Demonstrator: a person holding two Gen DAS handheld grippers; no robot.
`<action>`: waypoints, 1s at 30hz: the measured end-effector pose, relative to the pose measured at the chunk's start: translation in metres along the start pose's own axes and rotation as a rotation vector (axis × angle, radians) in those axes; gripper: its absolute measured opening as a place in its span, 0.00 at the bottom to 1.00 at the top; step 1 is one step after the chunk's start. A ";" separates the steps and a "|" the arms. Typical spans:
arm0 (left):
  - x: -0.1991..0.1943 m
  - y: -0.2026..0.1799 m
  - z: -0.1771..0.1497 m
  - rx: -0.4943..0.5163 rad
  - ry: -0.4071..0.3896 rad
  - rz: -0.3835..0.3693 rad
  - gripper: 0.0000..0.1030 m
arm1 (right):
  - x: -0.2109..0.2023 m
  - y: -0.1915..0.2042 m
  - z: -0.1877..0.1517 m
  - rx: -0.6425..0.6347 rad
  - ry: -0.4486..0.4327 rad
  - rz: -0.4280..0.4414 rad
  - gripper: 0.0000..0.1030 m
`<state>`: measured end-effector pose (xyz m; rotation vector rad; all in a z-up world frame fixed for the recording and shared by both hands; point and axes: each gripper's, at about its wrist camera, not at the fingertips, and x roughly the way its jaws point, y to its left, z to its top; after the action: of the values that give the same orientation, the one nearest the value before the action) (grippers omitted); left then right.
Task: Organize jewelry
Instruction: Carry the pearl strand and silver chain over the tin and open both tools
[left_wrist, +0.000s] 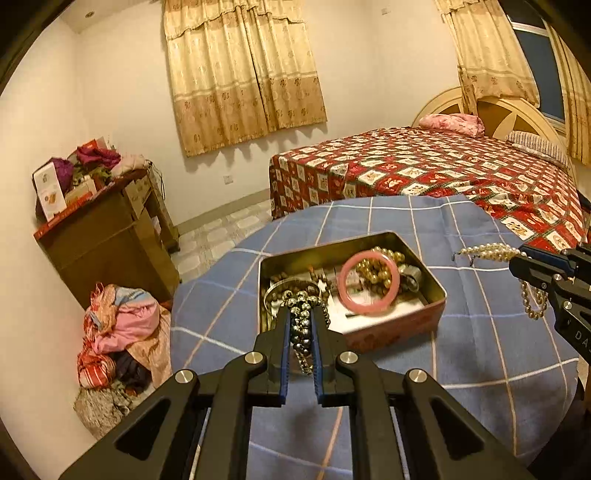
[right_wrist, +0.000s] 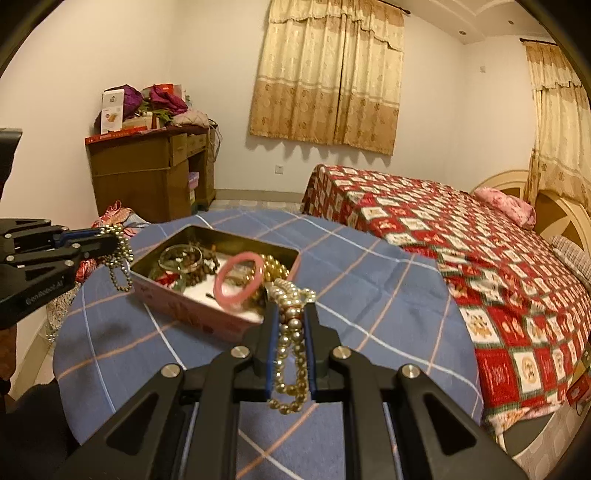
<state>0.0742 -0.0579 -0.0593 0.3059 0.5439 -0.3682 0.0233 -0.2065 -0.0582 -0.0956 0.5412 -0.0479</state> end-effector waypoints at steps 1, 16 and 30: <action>0.001 0.000 0.003 0.005 -0.004 0.005 0.09 | 0.001 0.001 0.002 -0.003 -0.004 0.002 0.14; 0.026 0.005 0.038 0.052 -0.028 0.039 0.09 | 0.024 0.000 0.038 -0.015 -0.025 0.010 0.14; 0.061 0.012 0.055 0.069 -0.005 0.063 0.09 | 0.055 0.009 0.062 -0.038 -0.004 0.002 0.14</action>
<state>0.1522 -0.0836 -0.0462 0.3873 0.5160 -0.3274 0.1025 -0.1964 -0.0348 -0.1321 0.5386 -0.0358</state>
